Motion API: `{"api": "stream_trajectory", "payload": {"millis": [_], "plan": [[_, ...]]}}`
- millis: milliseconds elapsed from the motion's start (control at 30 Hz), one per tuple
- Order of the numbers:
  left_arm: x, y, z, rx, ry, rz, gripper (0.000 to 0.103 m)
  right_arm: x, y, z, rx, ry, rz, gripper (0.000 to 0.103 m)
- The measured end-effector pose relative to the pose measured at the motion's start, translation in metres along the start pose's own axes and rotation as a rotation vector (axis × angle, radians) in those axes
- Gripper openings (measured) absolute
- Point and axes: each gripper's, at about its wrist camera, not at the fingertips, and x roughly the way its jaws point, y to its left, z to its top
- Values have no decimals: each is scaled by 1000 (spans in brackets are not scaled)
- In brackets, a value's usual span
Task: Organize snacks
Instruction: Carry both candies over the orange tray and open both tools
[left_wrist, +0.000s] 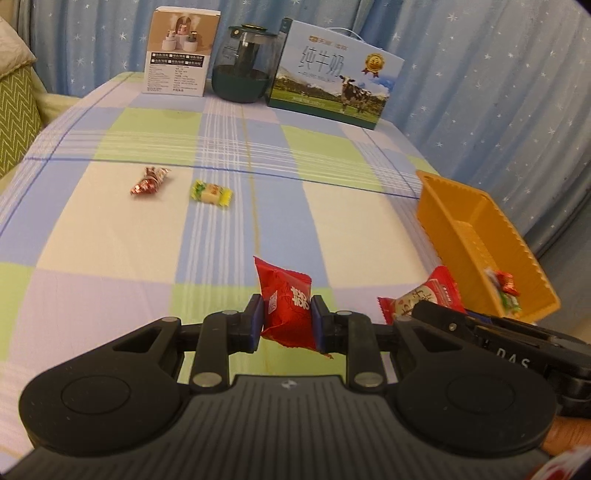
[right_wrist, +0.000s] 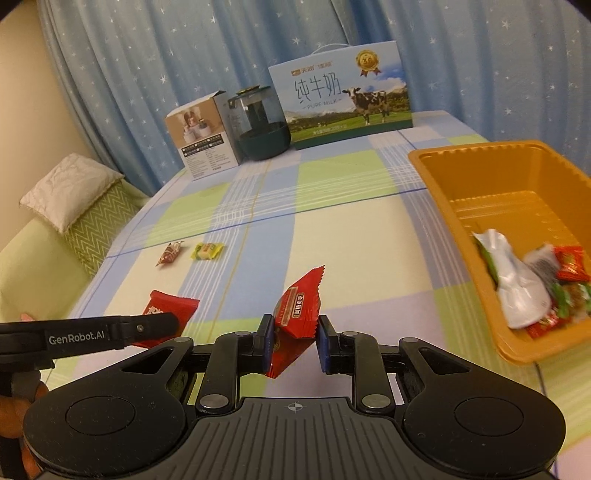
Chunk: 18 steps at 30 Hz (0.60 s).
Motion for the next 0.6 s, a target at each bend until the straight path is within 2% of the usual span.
{"api": "stream_trajectory", "payload": {"millis": [600], "plan": [[-64, -48, -33, -27, -36, -9, 24, -95, -24, -23, 94, -46, -49, 24]]}}
